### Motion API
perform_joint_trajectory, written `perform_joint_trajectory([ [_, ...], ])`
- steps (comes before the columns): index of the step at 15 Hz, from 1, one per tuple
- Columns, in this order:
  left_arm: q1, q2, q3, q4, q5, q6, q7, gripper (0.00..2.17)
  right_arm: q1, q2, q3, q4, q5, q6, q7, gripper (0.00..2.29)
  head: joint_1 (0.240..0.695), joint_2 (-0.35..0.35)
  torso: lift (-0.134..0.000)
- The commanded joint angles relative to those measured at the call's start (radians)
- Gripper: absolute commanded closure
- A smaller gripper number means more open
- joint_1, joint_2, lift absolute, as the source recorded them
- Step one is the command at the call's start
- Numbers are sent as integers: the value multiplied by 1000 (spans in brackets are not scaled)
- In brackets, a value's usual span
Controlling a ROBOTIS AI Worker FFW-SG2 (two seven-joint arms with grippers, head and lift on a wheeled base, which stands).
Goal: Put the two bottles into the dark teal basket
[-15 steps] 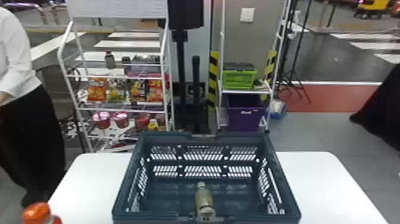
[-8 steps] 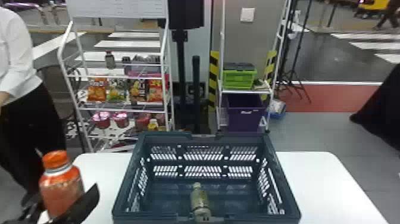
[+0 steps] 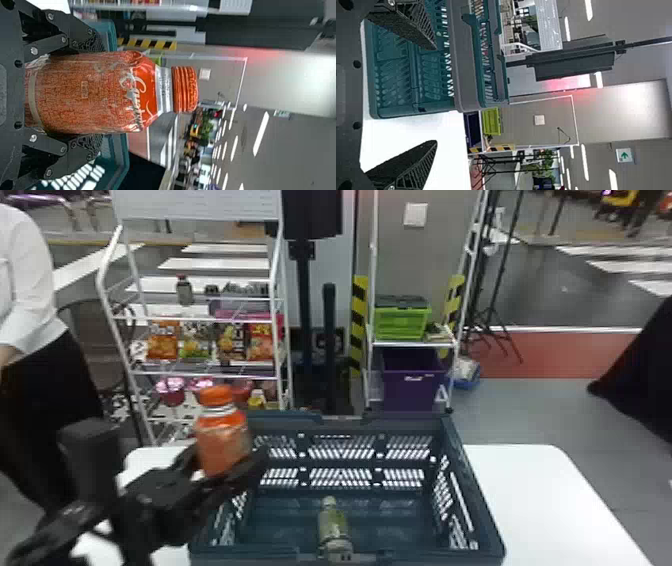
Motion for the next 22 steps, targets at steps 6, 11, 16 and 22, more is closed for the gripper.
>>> perform_joint_trajectory([
  [6,-333,43,-243,290,-163,153,-170,2145,10,77,-5,104,14,-116,-1,36,499,0,0],
  [11,-534,-3,-329,498,-449,291,-512,2145,20,116,-9,185,14,-263,-1,39,499,0,0],
  [16,-682,-3,-436,814,-577,128,-603,2145,18,141,-12,240,18,-383,0,39,499,0,0],
  [22,-775,-3,-516,1095,-651,-71,-638,2145,14,141,-17,254,30,-392,0,39,499,0,0],
])
